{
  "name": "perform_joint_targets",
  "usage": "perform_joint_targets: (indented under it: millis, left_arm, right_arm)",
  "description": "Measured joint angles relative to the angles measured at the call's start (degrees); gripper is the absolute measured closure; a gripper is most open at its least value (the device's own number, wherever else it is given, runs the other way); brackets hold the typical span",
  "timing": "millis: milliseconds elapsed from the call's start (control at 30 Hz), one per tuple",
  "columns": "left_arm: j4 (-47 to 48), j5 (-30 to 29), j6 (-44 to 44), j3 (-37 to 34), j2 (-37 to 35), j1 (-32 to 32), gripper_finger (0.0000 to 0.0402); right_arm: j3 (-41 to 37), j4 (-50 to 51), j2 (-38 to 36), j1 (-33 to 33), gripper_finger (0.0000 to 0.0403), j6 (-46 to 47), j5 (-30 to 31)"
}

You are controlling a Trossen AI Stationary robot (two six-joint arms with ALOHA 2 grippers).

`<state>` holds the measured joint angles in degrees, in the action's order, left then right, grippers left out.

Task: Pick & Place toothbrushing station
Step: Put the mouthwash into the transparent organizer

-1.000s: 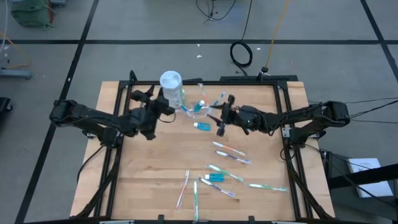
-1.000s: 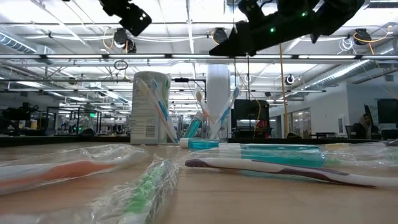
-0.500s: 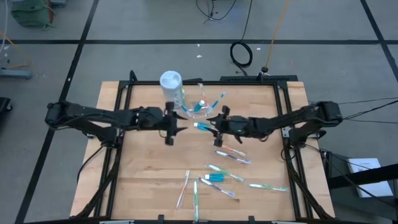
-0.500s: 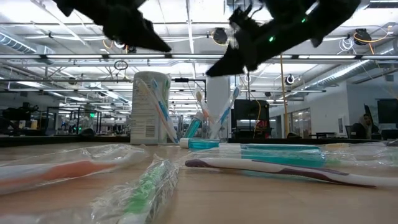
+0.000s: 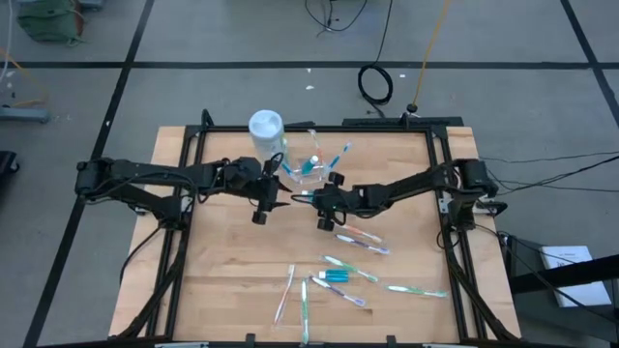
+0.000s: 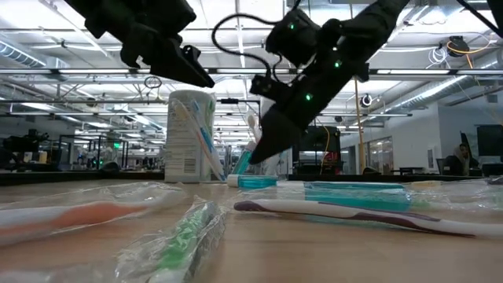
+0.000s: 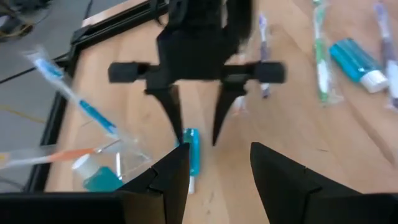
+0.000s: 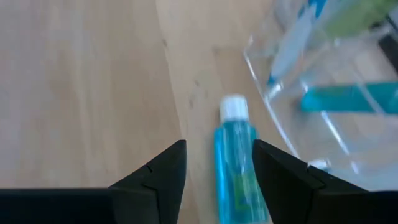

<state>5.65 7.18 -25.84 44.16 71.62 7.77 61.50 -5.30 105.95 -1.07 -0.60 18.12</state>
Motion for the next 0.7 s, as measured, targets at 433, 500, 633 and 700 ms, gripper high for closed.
perform_joint_targets:
  millis: [433, 500, 633, 700]
  left_arm:
    - [0.16, 1.81, -2.33, 0.02, 2.14, -0.35, 0.0229]
    - [0.25, 1.81, -2.30, 0.02, 2.14, -0.35, 0.0229]
    - [0.20, 1.83, -2.31, 0.02, 2.14, -0.35, 0.0229]
    - [0.20, 1.82, -2.36, 0.02, 2.14, -0.35, 0.0229]
  right_arm:
    - [-4.77, -4.74, 1.47, -3.73, 0.0171, 5.94, 0.94]
    - [-6.27, -6.20, 2.13, -4.47, 0.0171, 6.90, -0.58]
    - [-8.97, -10.61, 2.03, -5.31, 0.0180, 6.83, -6.83]
    - [-9.75, -11.90, 2.00, -5.38, 0.0190, 5.71, -8.68]
